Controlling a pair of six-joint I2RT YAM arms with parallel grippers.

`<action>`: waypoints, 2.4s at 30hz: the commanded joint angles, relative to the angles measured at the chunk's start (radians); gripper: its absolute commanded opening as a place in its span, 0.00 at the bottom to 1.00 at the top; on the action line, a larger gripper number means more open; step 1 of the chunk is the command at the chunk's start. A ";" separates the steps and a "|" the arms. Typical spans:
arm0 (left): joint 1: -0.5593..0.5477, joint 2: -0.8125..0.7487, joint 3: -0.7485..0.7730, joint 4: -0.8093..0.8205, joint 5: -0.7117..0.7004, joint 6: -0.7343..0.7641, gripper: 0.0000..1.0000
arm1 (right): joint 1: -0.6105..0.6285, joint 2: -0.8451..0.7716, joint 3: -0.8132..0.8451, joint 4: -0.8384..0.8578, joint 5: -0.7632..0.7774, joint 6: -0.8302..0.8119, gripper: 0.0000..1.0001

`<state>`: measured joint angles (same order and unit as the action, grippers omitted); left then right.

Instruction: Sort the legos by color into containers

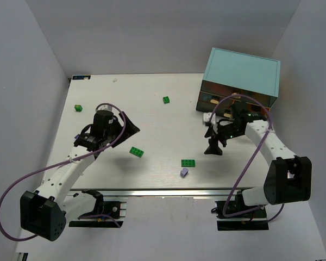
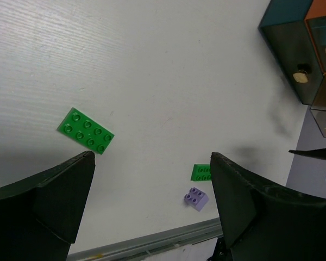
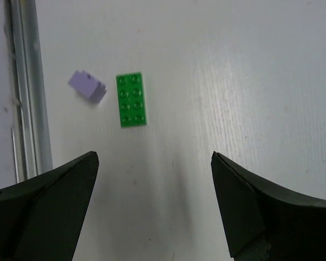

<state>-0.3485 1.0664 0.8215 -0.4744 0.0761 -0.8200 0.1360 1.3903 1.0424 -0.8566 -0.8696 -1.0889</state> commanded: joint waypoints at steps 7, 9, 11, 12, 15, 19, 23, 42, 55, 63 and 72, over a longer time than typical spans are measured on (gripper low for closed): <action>0.000 -0.031 0.022 -0.150 -0.096 -0.064 0.96 | 0.178 -0.004 -0.136 0.004 0.259 -0.384 0.89; 0.000 -0.045 0.013 -0.153 -0.098 -0.070 0.96 | 0.214 0.013 -0.148 0.053 0.271 -0.358 0.89; 0.000 -0.048 0.008 -0.155 -0.098 -0.074 0.96 | 0.252 0.022 -0.169 0.140 0.300 -0.275 0.89; 0.000 -0.046 0.010 -0.159 -0.098 -0.074 0.96 | 0.266 0.042 -0.170 0.155 0.307 -0.252 0.89; 0.000 -0.036 0.027 -0.176 -0.105 -0.070 0.96 | 0.341 0.102 -0.140 0.182 0.330 -0.175 0.89; 0.000 -0.031 0.042 -0.194 -0.119 -0.065 0.96 | 0.411 0.157 -0.127 0.217 0.362 -0.121 0.89; 0.000 -0.037 0.038 -0.205 -0.130 -0.068 0.96 | 0.465 0.159 -0.157 0.278 0.402 -0.077 0.88; 0.000 -0.020 0.008 -0.233 -0.147 -0.110 0.96 | 0.544 0.185 -0.263 0.465 0.629 0.101 0.28; 0.000 0.110 -0.010 -0.210 -0.033 -0.162 0.96 | 0.384 0.015 0.040 0.273 0.581 0.222 0.00; -0.018 0.219 0.031 -0.190 0.016 -0.166 0.96 | 0.173 0.038 0.339 0.093 0.622 0.230 0.00; -0.018 0.265 0.036 -0.174 0.048 -0.177 0.96 | -0.122 0.137 0.594 -0.070 0.696 0.081 0.00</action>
<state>-0.3630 1.3148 0.8207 -0.6643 0.0971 -0.9890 0.0696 1.4956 1.5658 -0.8165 -0.2104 -0.9428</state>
